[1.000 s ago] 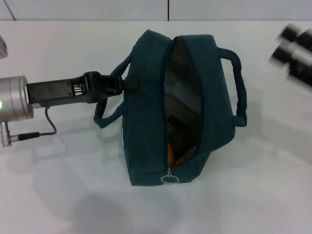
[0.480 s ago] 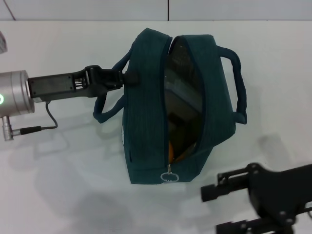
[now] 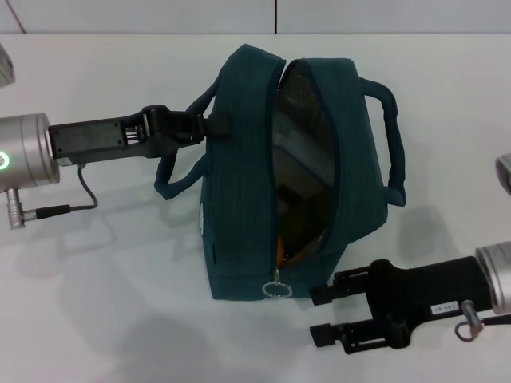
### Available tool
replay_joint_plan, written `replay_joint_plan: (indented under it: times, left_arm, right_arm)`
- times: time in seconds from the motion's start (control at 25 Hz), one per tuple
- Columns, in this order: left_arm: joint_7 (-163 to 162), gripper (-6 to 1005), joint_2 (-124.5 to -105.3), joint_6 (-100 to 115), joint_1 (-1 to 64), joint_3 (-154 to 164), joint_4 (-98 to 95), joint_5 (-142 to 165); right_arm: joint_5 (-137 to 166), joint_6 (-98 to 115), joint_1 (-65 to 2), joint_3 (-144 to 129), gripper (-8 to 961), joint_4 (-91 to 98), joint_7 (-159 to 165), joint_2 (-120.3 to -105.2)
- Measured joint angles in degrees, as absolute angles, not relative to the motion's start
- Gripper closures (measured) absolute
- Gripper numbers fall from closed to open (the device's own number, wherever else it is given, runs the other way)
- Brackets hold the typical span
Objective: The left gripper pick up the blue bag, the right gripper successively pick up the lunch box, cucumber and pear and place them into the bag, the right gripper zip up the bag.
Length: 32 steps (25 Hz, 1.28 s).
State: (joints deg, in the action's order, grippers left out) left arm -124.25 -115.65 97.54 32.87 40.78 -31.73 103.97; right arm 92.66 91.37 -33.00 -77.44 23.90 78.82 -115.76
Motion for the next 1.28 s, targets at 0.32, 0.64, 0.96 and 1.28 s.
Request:
replay_joint_plan:
  times: [0.32, 0.64, 0.96, 1.28]
  left_arm:
    - [-124.27, 944, -115.80, 97.25, 32.86, 40.78, -31.73, 103.96]
    - [-124.22, 944, -115.87, 97.09, 32.77, 40.78, -31.73, 103.96]
    - [-124.11, 944, -116.14, 96.93, 32.53, 40.78, -31.73, 103.97]
    - [-124.73, 944, -116.27, 96.94, 33.11, 40.81, -31.73, 103.98]
  right_arm:
    - [91.65, 85.65, -34.81, -79.31, 344, 23.77, 78.72, -116.22]
    - [87.68, 83.42, -36.31, -84.03, 347, 23.73, 78.62, -116.20]
    - [81.15, 81.34, -36.65, -89.21, 348, 23.85, 78.26, -116.19]
    - [74.36, 77.01, -38.47, -99.84, 349, 24.23, 78.69, -116.19]
